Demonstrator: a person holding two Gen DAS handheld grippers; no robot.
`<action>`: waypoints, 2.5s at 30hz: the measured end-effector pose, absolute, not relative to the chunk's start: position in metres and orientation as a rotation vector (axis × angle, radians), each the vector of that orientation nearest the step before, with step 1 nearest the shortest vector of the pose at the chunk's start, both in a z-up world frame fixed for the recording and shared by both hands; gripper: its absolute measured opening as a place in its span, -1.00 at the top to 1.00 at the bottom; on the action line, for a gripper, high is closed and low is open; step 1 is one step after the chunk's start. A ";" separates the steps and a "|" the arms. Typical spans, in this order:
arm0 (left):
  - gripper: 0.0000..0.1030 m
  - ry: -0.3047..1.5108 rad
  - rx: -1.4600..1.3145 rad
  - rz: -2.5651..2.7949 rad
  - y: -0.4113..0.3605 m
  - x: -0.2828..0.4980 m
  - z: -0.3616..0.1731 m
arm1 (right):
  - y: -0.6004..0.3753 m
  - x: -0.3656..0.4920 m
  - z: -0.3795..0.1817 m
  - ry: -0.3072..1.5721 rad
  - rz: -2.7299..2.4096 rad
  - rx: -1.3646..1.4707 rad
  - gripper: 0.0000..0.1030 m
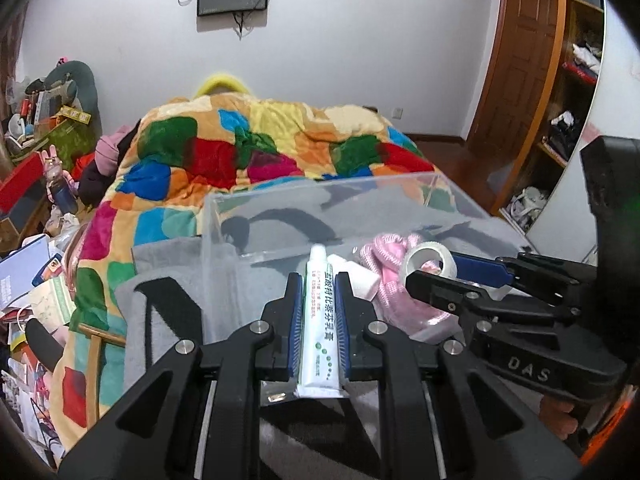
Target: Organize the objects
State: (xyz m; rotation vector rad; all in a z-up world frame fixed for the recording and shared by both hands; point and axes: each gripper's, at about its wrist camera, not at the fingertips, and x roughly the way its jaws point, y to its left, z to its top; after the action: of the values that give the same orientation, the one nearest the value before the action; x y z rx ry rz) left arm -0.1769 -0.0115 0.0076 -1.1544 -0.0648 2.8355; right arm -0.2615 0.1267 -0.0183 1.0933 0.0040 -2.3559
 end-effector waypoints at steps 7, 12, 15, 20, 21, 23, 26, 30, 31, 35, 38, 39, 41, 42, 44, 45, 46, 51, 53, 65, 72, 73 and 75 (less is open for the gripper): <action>0.70 -0.079 -1.128 2.815 -0.010 -0.166 0.009 | 0.133 -0.252 -0.014 0.048 -2.372 1.069 0.09; 0.53 -0.118 -1.063 2.828 -0.013 -0.148 0.023 | 0.143 -0.237 -0.003 0.050 -2.373 1.028 0.08; 0.32 -0.114 -1.020 2.851 -0.012 -0.134 0.028 | 0.152 -0.222 0.005 0.061 -2.388 0.983 -0.08; -0.04 -0.126 -0.944 2.873 -0.009 -0.109 0.034 | 0.165 -0.194 0.020 0.093 -2.436 0.881 -0.29; -0.16 -0.128 -0.931 2.877 -0.008 -0.106 0.035 | 0.167 -0.189 0.022 0.100 -2.443 0.866 -0.34; -0.31 -0.109 -0.900 2.895 -0.005 -0.096 0.035 | 0.170 -0.177 0.025 0.108 -2.460 0.832 -0.47; -0.50 -0.090 -0.865 2.910 0.001 -0.083 0.034 | 0.175 -0.163 0.026 0.113 -2.481 0.793 -0.56; -0.70 -0.111 -0.842 2.915 0.003 -0.072 0.029 | 0.181 -0.151 0.025 0.105 -2.504 0.773 -0.59; -0.73 -0.122 -0.841 2.915 0.004 -0.070 0.027 | 0.184 -0.149 0.024 0.098 -2.515 0.770 -0.60; -0.76 -0.125 -0.857 2.917 0.007 -0.063 0.018 | 0.191 -0.145 0.019 0.079 -2.524 0.768 -0.60; -0.76 -0.114 -0.863 2.934 0.010 -0.060 0.014 | 0.194 -0.141 0.011 0.082 -2.529 0.778 -0.60; -0.77 -0.111 -0.865 2.934 0.011 -0.060 0.012 | 0.194 -0.139 0.008 0.084 -2.529 0.782 -0.60; -0.77 -0.096 -0.868 2.941 0.013 -0.058 0.009 | 0.194 -0.138 0.003 0.086 -2.524 0.794 -0.61; -0.77 -0.091 -0.870 2.942 0.015 -0.057 0.008 | 0.193 -0.137 0.002 0.091 -2.519 0.797 -0.60; -0.77 -0.090 -0.875 2.940 0.017 -0.057 0.006 | 0.190 -0.137 0.001 0.103 -2.518 0.796 -0.60; -0.77 -0.093 -0.876 2.937 0.017 -0.057 0.006 | 0.190 -0.137 0.001 0.106 -2.518 0.792 -0.60; -0.77 -0.095 -0.877 2.935 0.017 -0.057 0.006 | 0.191 -0.135 0.001 0.105 -2.516 0.787 -0.61; -0.77 -0.104 -0.879 2.938 0.015 -0.057 0.005 | 0.191 -0.131 0.002 0.102 -2.510 0.779 -0.61; -0.77 -0.109 -0.878 2.938 0.014 -0.057 0.005 | 0.191 -0.131 0.001 0.098 -2.507 0.783 -0.61; -0.78 -0.111 -0.875 2.936 0.013 -0.056 0.005 | 0.192 -0.132 -0.001 0.081 -2.496 0.796 -0.61; -0.79 -0.107 -0.859 2.938 0.013 -0.053 0.007 | 0.191 -0.130 0.000 0.072 -2.487 0.796 -0.61; -0.79 -0.109 -0.858 2.937 0.013 -0.053 0.007 | 0.191 -0.129 0.000 0.074 -2.488 0.794 -0.61; -0.80 -0.112 -0.858 2.936 0.013 -0.053 0.007 | 0.191 -0.129 0.000 0.074 -2.487 0.793 -0.62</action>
State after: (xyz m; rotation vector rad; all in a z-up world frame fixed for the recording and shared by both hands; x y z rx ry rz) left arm -0.0528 0.0134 0.0067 -0.8582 -0.1119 2.9364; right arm -0.1288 0.1910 0.0005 0.7929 0.0744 -2.4867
